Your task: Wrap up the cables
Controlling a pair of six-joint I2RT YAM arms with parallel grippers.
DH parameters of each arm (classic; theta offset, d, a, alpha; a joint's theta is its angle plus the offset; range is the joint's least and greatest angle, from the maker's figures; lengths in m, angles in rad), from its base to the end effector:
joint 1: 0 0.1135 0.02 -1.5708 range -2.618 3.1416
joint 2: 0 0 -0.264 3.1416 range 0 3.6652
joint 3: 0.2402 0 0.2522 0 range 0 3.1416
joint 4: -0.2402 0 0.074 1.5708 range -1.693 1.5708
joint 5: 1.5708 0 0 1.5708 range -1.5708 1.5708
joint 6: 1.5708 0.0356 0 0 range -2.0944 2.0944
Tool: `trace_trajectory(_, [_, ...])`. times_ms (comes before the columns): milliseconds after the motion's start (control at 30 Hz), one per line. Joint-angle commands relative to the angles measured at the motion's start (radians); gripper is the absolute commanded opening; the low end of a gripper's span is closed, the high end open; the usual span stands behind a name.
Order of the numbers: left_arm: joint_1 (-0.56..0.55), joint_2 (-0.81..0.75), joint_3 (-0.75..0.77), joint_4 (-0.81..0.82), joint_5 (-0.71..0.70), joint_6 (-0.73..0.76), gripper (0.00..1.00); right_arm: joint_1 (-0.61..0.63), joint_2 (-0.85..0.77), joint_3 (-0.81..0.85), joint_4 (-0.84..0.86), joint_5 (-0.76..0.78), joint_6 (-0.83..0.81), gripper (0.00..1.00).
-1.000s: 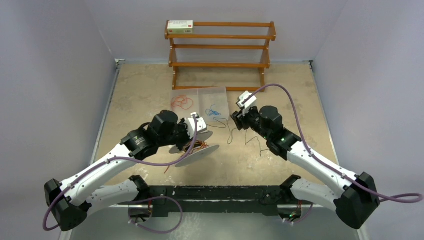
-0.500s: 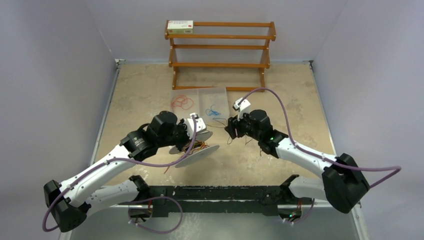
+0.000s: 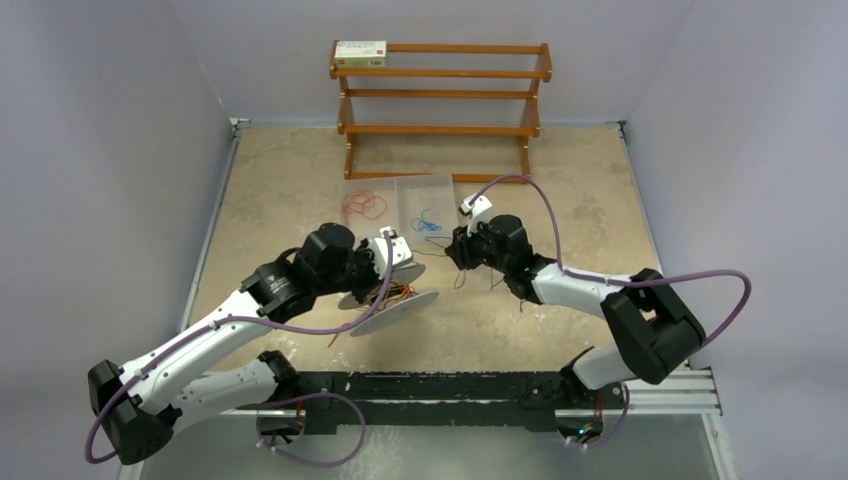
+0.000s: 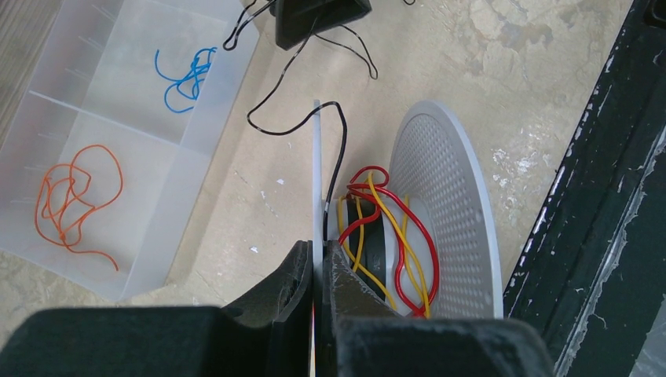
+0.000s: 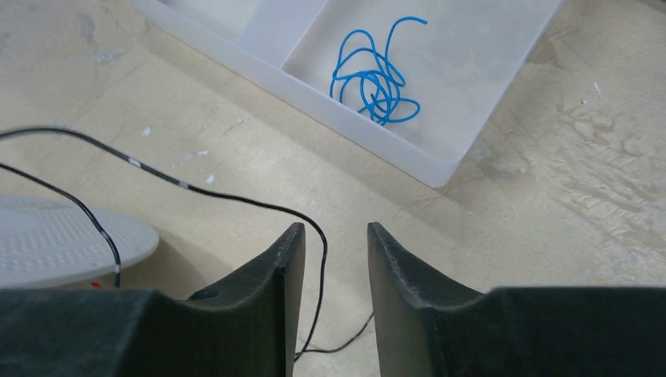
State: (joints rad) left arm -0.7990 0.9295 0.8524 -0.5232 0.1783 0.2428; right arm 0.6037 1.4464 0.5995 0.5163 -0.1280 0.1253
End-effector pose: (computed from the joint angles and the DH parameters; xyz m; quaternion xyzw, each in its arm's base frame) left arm 0.1356 -0.1484 0.3044 0.4745 0.7435 -0.2033 0.4251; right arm 0.2426 0.1728 0.1962 -0.2285 0.7802 0.2554 0.5233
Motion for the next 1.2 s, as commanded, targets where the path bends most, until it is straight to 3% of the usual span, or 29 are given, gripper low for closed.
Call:
trace_trajectory(0, [0.003,-0.038,0.005,0.103,0.021,-0.03,0.0,-0.007,0.01,0.053,0.123,-0.04,0.029,0.23])
trace_trajectory(67, [0.003,-0.044,0.004,0.103,0.01,-0.031,0.0,-0.011,-0.005,0.046,0.119,-0.035,0.027,0.05])
trace_trajectory(100, [0.003,-0.046,0.004,0.103,0.009,-0.032,0.0,-0.011,-0.019,0.036,0.116,-0.023,0.029,0.0])
trace_trajectory(400, [0.003,-0.043,0.01,0.099,-0.016,-0.033,0.0,-0.011,-0.343,-0.088,0.063,0.175,0.045,0.0])
trace_trajectory(633, [0.003,-0.062,0.051,0.127,-0.142,-0.056,0.0,-0.013,-0.557,-0.157,-0.053,0.292,0.095,0.0])
trace_trajectory(767, [0.004,-0.113,0.056,0.191,-0.201,-0.086,0.0,-0.013,-0.599,-0.181,-0.092,0.358,0.119,0.0])
trace_trajectory(1167, [0.004,-0.196,0.082,0.257,-0.148,-0.17,0.0,-0.013,-0.585,-0.2,-0.093,0.406,0.162,0.0])
